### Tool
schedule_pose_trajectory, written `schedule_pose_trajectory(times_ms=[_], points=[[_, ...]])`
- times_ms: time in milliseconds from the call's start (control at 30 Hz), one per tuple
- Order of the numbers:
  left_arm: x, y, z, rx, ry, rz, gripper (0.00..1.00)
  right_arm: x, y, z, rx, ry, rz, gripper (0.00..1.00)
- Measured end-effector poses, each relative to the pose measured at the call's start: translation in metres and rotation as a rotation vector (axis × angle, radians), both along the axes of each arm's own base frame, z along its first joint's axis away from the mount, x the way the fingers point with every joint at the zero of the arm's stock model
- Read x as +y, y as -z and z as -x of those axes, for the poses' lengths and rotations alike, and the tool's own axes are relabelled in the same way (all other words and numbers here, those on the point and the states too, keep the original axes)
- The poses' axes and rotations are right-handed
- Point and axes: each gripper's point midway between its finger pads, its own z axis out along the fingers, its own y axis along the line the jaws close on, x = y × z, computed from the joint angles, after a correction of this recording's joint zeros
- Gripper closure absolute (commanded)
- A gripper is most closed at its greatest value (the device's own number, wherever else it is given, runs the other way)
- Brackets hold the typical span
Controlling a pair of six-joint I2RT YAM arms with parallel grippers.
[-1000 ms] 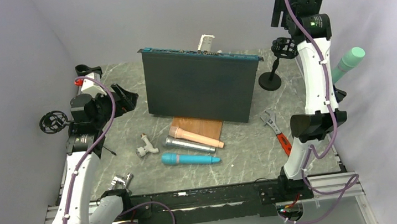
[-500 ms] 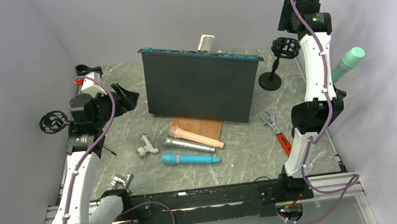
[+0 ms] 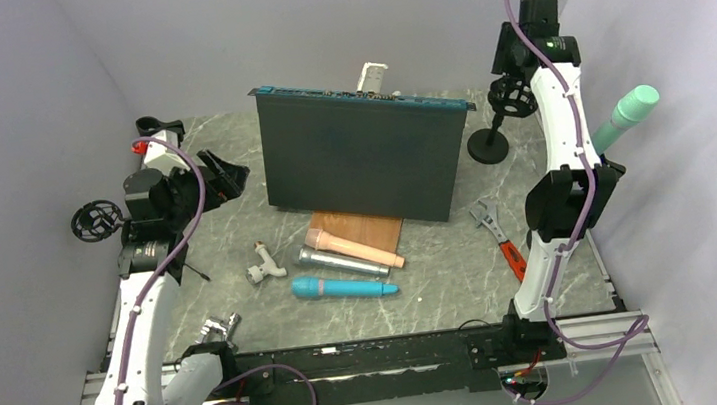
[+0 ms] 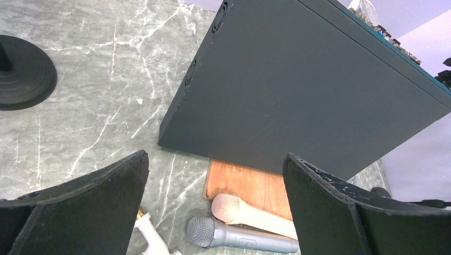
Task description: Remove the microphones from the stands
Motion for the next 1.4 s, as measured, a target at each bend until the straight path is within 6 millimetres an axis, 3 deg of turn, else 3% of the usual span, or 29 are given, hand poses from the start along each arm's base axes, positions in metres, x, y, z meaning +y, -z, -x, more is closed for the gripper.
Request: schedule_pose_trajectory(times_ms=[133,400,533,600,767,867,1100,1400], points=[[0.0,0.001,-0.001,0.004,0.001,0.001,0.01,-0.002,0.015,-0.001,0.025,0.008,0.004,0.48],[0.0,0.001,-0.001,0.004,0.001,0.002,0.01,-0.004,0.013,-0.007,0.005,0.013,0.007,0.47],[0.0,0.001,0.0,0.004,0.004,0.003,0.01,-0.008,0.012,-0.009,0.0,0.02,0.003,0.27],[-0.001,0.001,0.0,0.004,0.006,0.004,0.01,-0.01,0.011,-0.008,0.004,0.025,-0.001,0.22],[-0.003,0.002,-0.002,0.007,0.017,0.008,0.01,-0.013,-0.013,-0.005,-0.03,0.034,-0.003,0.05],[-0.003,0.002,-0.003,0.005,0.02,0.01,0.01,-0.013,-0.028,0.0,-0.059,0.036,-0.005,0.01],[-0.004,0.0,-0.003,0.001,0.025,0.021,0.01,-0.004,-0.05,0.03,-0.061,0.016,-0.034,0.05],[-0.008,0.0,-0.002,0.002,0.039,0.037,0.01,-0.01,-0.079,0.102,-0.098,0.103,-0.007,0.23]])
